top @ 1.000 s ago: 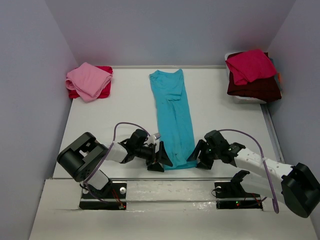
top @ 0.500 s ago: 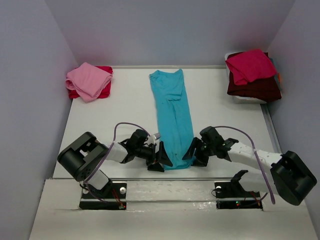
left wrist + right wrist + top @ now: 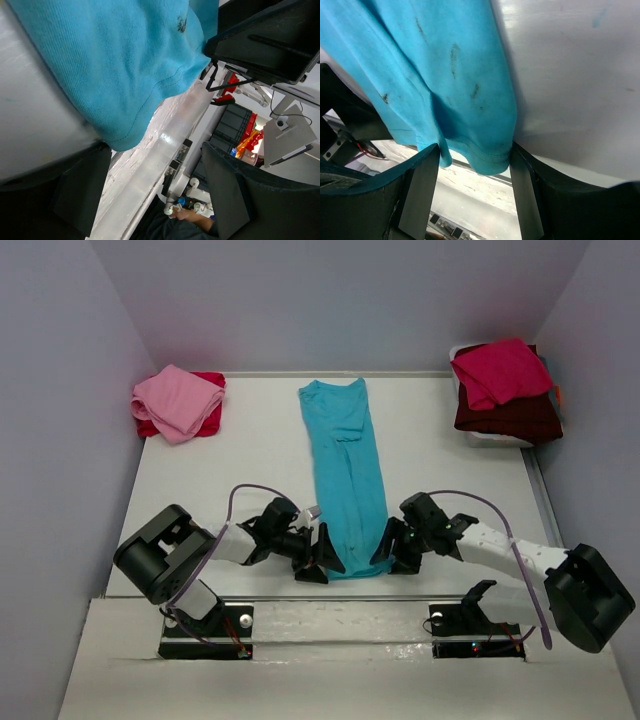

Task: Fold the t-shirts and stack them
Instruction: Grab the bottom of the folded rectangular tshirt with both arms

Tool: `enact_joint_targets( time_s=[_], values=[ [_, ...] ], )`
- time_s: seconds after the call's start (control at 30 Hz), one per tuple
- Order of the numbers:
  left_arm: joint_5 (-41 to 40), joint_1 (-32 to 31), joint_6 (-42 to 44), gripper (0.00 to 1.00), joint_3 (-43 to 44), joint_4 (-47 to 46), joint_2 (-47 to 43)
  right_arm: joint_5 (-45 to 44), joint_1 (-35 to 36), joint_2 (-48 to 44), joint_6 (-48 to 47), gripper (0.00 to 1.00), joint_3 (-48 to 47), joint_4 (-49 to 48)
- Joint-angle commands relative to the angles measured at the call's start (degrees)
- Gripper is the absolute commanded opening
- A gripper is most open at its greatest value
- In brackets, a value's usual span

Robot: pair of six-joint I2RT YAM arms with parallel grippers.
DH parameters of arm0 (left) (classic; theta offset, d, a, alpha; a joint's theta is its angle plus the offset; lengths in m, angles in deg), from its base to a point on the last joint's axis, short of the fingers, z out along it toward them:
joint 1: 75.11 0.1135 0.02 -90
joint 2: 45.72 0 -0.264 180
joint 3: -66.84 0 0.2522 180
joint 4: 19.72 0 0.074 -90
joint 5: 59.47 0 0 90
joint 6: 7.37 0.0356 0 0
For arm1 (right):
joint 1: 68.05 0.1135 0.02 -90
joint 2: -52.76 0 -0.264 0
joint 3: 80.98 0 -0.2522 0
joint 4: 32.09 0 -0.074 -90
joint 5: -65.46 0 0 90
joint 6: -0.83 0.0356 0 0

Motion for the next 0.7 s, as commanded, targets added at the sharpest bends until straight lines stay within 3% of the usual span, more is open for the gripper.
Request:
enact_joint_targets(
  time_s=[0.0,0.47,0.67],
  values=[
    [-10.6,-0.2,5.8,0.88,1.2,11.3,2.2,-3.4,-0.3,-0.9,-1.9,0.63,0.6,5.3],
    [-11.1,-0.2,6.9,0.86,2.6,12.7,4.0,0.0,-0.3,6.9,-2.4,0.60,2.4,-3.3],
    [-16.5,-0.2,10.4,0.85,6.0,22.7,3.0,0.1,-0.3,6.8,-2.5,0.59,2.9,-3.3]
  ],
)
